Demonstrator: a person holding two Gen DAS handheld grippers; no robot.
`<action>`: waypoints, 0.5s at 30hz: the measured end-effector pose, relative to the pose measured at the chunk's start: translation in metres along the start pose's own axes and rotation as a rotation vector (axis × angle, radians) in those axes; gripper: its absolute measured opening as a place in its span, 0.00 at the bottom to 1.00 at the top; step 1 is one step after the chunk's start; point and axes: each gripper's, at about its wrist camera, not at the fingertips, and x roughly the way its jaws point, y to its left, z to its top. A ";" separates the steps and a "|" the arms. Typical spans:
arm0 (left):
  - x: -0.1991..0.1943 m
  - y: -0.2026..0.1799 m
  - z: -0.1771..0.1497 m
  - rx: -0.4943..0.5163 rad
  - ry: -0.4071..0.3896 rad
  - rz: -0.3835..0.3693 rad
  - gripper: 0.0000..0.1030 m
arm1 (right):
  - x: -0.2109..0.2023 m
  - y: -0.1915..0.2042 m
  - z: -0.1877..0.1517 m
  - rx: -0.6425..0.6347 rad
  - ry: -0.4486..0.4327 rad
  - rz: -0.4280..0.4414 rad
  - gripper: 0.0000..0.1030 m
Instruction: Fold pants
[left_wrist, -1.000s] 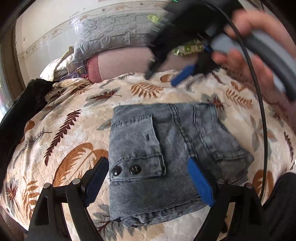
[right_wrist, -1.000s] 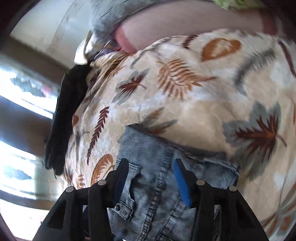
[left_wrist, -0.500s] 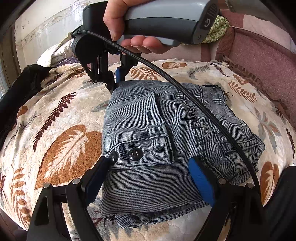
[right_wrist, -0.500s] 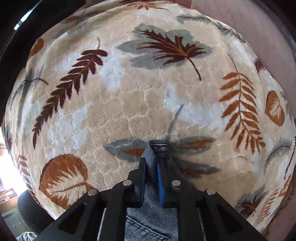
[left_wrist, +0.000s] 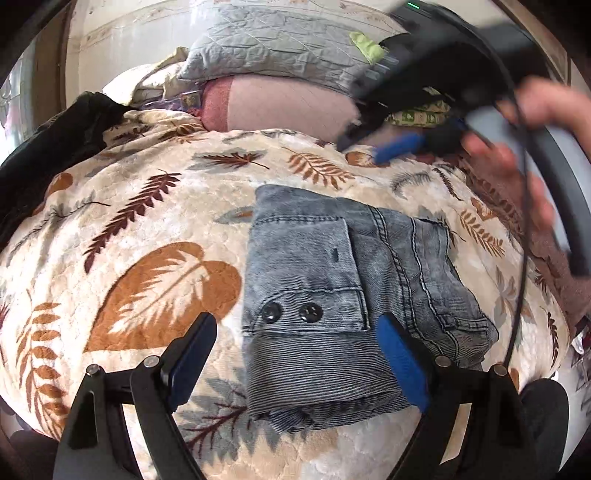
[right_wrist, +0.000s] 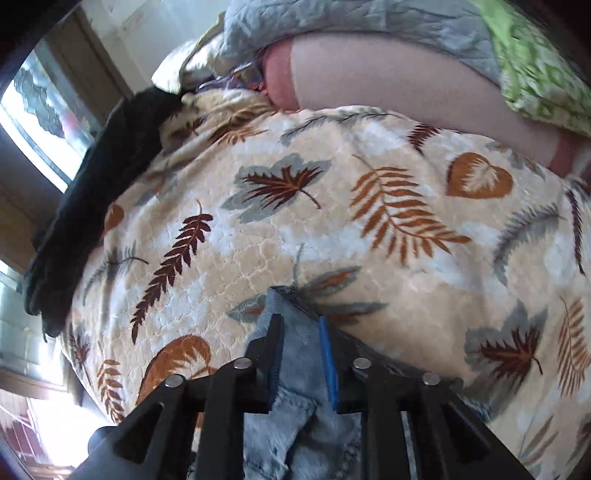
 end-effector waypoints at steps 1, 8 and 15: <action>-0.004 0.002 0.000 -0.002 -0.001 0.013 0.86 | -0.009 -0.011 -0.018 0.027 -0.007 0.008 0.59; -0.001 0.013 -0.008 -0.032 0.062 0.111 0.86 | -0.020 -0.039 -0.147 0.091 -0.063 -0.016 0.59; 0.010 0.002 -0.012 0.012 0.104 0.157 0.87 | 0.007 -0.022 -0.178 -0.041 -0.084 -0.152 0.62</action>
